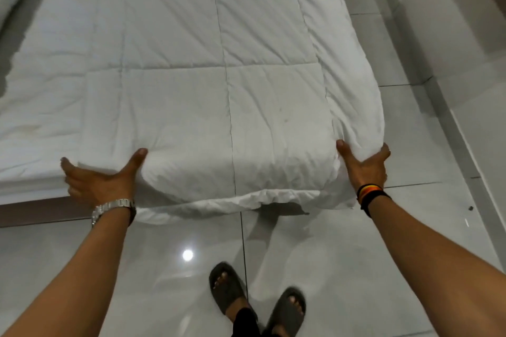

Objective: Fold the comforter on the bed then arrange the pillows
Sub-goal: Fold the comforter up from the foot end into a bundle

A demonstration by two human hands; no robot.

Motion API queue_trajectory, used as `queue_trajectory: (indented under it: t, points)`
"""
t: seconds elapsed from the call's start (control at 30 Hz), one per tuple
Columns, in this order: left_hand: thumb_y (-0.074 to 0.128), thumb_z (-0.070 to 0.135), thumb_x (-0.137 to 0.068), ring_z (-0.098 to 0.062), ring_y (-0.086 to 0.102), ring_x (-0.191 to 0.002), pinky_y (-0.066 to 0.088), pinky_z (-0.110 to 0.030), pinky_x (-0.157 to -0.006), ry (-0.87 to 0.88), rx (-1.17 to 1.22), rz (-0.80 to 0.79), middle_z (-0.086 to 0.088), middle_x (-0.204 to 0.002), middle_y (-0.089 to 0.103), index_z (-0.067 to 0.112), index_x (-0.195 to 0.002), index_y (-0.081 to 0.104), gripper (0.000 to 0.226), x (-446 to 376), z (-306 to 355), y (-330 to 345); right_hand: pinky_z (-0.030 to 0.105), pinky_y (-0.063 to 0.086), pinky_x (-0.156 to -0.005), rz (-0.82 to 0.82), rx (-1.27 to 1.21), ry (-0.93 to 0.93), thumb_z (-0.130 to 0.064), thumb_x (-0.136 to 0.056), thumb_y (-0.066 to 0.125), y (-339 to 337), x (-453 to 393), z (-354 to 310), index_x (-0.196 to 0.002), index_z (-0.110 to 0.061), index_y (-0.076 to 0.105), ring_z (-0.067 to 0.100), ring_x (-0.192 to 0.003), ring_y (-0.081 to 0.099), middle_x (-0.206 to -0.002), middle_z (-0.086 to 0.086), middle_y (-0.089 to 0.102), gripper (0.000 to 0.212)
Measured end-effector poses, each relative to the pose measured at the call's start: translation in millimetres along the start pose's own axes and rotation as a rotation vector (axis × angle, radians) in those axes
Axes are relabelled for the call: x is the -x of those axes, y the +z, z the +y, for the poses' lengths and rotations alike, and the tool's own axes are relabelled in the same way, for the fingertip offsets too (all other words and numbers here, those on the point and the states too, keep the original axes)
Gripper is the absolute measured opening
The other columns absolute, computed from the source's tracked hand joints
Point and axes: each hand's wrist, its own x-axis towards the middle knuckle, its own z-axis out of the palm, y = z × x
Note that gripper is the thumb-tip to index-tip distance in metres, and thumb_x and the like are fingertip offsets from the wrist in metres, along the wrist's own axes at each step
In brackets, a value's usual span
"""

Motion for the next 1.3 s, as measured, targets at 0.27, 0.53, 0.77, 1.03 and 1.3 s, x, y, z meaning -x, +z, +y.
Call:
queue_trajectory:
  t: [0.27,0.53,0.77,1.03,1.3]
  points:
    - [0.088,0.081,-0.034,-0.042,0.066,-0.109,0.052,-0.047,-0.087,0.045,-0.102,-0.098,-0.021,-0.126,0.066,0.022,-0.133,0.042,0.125,-4,-20,-54,0.036,0.049,-0.078,0.012,0.082,-0.077,-0.096,-0.049,0.076,-35,23,12,-0.125,-0.022,0.054,0.026,-0.091,0.060,-0.095,-0.009,0.058,0.108]
    - [0.079,0.079,-0.062,-0.038,0.048,-0.141,0.039,-0.053,-0.119,-0.056,0.073,-0.191,-0.017,-0.158,0.045,0.021,-0.161,0.018,0.130,53,-89,-43,0.047,0.036,-0.124,-0.055,-0.203,0.164,-0.089,-0.047,0.078,-15,73,66,-0.163,-0.009,0.027,0.034,-0.147,0.046,-0.163,0.014,0.044,0.150]
    - [0.050,0.078,-0.090,-0.034,0.040,-0.147,0.044,-0.053,-0.113,-0.644,0.448,-0.262,-0.012,-0.168,0.029,0.024,-0.165,0.009,0.101,116,-143,79,0.064,0.053,-0.105,-0.245,-0.504,0.659,-0.092,-0.058,0.067,104,108,115,-0.168,-0.021,0.007,0.038,-0.149,0.040,-0.170,0.010,0.027,0.144]
    - [0.048,0.093,-0.076,-0.027,0.057,-0.128,0.048,-0.049,-0.110,-0.726,1.174,-0.369,-0.004,-0.156,0.048,0.040,-0.153,0.044,0.094,125,-133,158,0.054,0.052,-0.109,-0.399,-1.044,0.544,-0.088,-0.083,0.053,180,78,103,-0.153,-0.031,0.049,0.032,-0.132,0.060,-0.147,0.008,0.061,0.091]
    - [0.039,0.087,-0.088,-0.027,0.035,-0.152,0.027,-0.050,-0.125,-0.746,1.368,-0.195,0.002,-0.168,0.033,0.041,-0.159,0.036,0.085,115,-119,142,0.054,0.052,-0.110,-0.171,-1.185,0.656,-0.078,-0.077,0.074,178,91,73,-0.149,-0.029,0.049,0.032,-0.123,0.067,-0.139,0.003,0.067,0.091]
